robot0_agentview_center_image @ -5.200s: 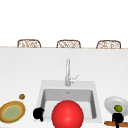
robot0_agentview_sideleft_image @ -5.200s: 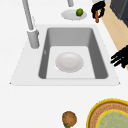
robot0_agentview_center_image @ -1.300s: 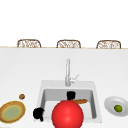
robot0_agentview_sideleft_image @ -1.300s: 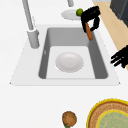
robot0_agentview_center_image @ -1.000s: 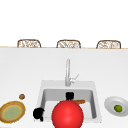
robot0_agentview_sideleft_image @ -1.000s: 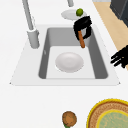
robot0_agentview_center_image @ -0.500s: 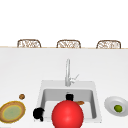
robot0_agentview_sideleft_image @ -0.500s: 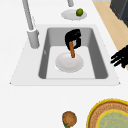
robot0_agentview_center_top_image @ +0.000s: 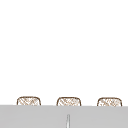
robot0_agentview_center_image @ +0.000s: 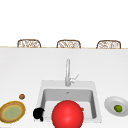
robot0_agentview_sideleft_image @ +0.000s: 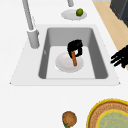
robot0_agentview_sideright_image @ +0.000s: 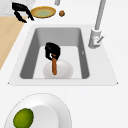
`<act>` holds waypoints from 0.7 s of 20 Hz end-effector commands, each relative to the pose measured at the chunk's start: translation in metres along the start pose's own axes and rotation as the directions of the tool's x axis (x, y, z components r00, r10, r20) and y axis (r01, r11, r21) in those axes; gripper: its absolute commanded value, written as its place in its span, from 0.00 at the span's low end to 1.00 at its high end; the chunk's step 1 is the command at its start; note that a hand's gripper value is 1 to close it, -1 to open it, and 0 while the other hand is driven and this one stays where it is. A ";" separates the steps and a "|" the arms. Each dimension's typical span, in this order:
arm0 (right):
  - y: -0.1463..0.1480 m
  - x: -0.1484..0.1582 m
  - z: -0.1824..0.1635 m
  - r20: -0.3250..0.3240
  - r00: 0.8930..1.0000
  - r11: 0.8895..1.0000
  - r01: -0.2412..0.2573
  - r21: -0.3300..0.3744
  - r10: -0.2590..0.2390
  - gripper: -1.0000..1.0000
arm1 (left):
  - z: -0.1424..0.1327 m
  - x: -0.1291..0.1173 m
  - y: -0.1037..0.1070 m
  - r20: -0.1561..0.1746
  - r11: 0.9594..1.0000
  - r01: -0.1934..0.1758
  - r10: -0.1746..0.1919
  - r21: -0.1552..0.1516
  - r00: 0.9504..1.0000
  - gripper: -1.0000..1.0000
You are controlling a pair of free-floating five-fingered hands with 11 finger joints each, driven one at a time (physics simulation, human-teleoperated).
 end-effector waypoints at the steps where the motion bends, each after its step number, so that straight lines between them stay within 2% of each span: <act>1: 0.024 0.000 -0.021 -0.025 1.000 1.000 0.011 -0.002 -0.011 1.00 | 0.000 0.000 0.000 0.000 1.000 0.000 0.000 0.000 1.000 0.50; 7: 0.065 -0.003 -0.064 0.000 1.000 1.000 -0.001 0.030 0.001 1.00 | 0.000 0.000 0.000 0.000 1.000 0.000 0.000 0.000 1.000 0.50; 9: 0.077 -0.011 -0.079 0.008 1.000 0.999 0.014 0.035 -0.014 1.00 | 0.000 0.000 0.000 0.000 1.000 0.000 0.000 0.000 1.000 0.50; 10: 0.072 -0.016 -0.087 0.025 0.999 0.995 0.043 0.085 -0.046 1.00 | 0.000 0.000 0.000 0.000 1.000 0.000 0.000 0.000 1.000 0.50; 14: 0.062 -0.020 -0.095 0.035 0.996 0.968 0.074 0.241 -0.084 1.00 | 0.000 0.000 0.000 0.000 1.000 0.000 0.000 0.000 1.000 0.50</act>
